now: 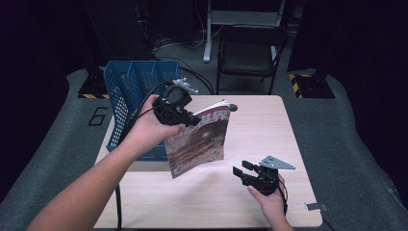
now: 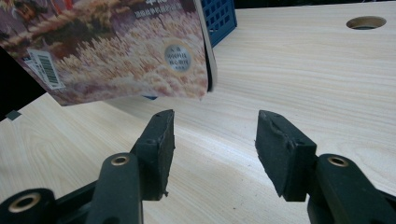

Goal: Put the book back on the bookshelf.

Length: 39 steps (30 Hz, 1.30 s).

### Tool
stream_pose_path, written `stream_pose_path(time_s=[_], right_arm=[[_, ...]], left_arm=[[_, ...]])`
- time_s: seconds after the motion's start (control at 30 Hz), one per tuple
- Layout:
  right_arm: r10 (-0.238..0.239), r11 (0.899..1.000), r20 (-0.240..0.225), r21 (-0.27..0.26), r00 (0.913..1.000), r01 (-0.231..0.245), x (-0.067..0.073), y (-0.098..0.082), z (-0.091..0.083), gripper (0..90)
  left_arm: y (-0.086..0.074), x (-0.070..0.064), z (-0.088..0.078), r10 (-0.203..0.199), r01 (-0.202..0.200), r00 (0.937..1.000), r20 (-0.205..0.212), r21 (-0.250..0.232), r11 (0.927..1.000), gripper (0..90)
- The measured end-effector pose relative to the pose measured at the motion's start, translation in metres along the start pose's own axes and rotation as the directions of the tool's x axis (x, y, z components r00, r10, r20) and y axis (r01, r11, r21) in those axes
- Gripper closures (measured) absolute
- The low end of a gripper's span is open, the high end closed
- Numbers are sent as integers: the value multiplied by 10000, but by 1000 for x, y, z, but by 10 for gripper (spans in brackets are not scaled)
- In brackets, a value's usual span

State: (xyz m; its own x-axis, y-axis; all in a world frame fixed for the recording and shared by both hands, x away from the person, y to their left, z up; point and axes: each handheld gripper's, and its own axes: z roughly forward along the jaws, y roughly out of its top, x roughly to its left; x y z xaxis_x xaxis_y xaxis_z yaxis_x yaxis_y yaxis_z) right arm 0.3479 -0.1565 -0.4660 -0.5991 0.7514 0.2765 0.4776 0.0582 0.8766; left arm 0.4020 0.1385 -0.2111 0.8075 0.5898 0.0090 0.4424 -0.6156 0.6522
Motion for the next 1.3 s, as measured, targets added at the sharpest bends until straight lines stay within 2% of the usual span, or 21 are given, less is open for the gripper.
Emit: stream_pose_path(time_s=[0.2, 0.27, 0.43, 0.57, 0.63, 0.67, 0.87, 1.13, 1.3], right_arm=[[15, 10000, -47, 3, 10000, -15, 0, 0, 0, 469], [-62, 10000, 109, 53, 9999, 61, 0, 0, 1, 469], [-63, 10000, 16, 43, 10000, 63, -1, -1, 2, 469], [-33, 10000, 32, 43, 10000, 33, -1, -1, 1, 469], [-31, 10000, 32, 48, 10000, 31, -1, -1, 1, 469], [-28, 10000, 33, 51, 10000, 28, -1, -1, 1, 469], [-23, 10000, 38, 64, 10000, 23, -1, -1, 1, 469], [-22, 9999, -1, 127, 10000, 22, -1, -2, 2, 469], [49, 9998, 2, 169, 10000, -49, -1, -2, 3, 469]], left_arm=[[-3, 11, -9, -390, 389, 9990, -206, -64, 9992, 840], [-4, 14, -12, -513, 511, 9983, -288, -88, 9987, 840], [-6, 22, -21, -681, 678, 9965, -492, -73, 9977, 840], [-8, 27, -27, -951, 941, 9933, -651, -184, 9954, 840], [-9, 32, -31, -899, 891, 9932, -737, -145, 9959, 839], [-10, 33, -32, -1026, 1015, 9920, -732, -186, 9947, 839], [-14, 42, -41, -1204, 1189, 9880, -963, -209, 9927, 839], [-21, 57, -56, -1627, 1595, 9776, -1337, -346, 9866, 839], [-28, 67, -65, -2007, 1956, 9666, -1592, -472, 9796, 839]])
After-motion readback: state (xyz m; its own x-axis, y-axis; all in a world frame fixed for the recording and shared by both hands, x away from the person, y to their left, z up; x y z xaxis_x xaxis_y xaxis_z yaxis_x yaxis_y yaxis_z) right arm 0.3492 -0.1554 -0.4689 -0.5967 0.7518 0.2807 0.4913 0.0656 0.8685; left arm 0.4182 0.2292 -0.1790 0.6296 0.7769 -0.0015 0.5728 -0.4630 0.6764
